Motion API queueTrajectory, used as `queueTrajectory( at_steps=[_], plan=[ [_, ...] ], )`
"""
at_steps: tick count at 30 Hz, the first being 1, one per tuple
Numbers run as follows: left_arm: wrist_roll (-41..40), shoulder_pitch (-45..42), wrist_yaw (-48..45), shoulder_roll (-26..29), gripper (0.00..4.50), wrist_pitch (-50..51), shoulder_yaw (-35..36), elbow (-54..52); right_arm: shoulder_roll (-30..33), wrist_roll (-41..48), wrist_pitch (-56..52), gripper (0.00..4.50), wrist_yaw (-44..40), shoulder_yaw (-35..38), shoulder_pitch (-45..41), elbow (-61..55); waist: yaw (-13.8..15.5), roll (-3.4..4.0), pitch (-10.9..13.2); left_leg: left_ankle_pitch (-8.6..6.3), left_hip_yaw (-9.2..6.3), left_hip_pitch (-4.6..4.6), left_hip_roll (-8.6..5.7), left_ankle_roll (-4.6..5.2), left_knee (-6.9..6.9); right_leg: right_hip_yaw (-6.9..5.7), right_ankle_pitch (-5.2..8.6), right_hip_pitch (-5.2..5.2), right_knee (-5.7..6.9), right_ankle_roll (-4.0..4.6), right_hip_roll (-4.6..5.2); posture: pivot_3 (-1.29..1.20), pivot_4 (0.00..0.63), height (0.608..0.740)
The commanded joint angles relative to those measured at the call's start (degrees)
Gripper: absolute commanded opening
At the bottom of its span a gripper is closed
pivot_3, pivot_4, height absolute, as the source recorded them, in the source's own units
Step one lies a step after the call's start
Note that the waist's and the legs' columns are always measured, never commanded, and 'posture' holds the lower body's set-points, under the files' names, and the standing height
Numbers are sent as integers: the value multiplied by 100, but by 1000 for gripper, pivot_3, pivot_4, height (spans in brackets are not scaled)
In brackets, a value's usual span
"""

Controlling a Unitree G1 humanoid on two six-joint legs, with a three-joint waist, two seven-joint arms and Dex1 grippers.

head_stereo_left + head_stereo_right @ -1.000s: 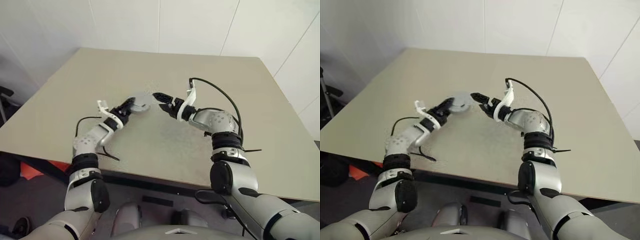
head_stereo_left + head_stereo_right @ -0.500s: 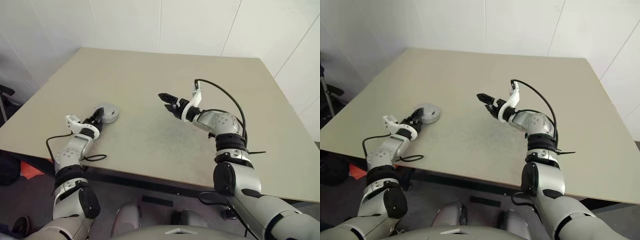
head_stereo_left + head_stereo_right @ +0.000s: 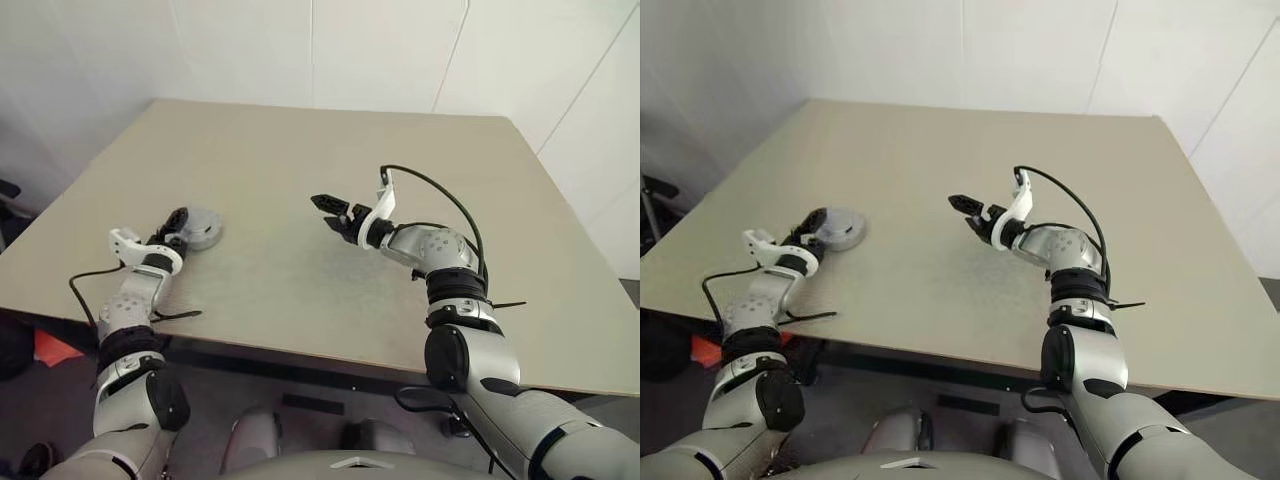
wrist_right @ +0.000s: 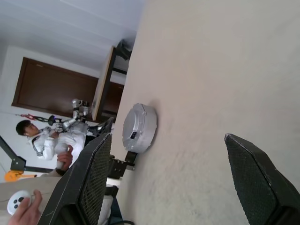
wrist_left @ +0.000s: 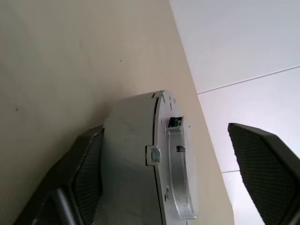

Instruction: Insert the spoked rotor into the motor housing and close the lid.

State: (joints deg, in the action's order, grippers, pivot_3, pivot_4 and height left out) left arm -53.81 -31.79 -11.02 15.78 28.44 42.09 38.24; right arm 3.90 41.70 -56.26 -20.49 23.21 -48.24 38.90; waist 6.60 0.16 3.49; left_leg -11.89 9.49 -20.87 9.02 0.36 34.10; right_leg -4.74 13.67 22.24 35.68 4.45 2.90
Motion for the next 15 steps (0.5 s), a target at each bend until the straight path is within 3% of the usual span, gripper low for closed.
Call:
queueTrajectory(
  at_steps=[1,10,15],
  plan=[
    [178,83,165,426,4481,-497,308,278,21,-9,48,4374,-30,-8,-185,20,-86,0,0,2,0,2,1,-4,-2,0,2,-3,0,-1,-1,0,0,740],
    [568,-18,-25,956,4481,-1096,163,623,55,-307,300,4374,-312,-315,-171,25,-79,0,0,7,1,12,16,-12,-2,1,4,-3,-3,23,-14,0,0,740],
    [1623,171,-835,709,4481,-1144,-1499,-1072,144,-686,1248,4374,-1108,-814,285,-681,128,-16,7,5,0,-16,19,-9,5,-3,1,7,-4,25,-12,0,0,740]
  ],
)
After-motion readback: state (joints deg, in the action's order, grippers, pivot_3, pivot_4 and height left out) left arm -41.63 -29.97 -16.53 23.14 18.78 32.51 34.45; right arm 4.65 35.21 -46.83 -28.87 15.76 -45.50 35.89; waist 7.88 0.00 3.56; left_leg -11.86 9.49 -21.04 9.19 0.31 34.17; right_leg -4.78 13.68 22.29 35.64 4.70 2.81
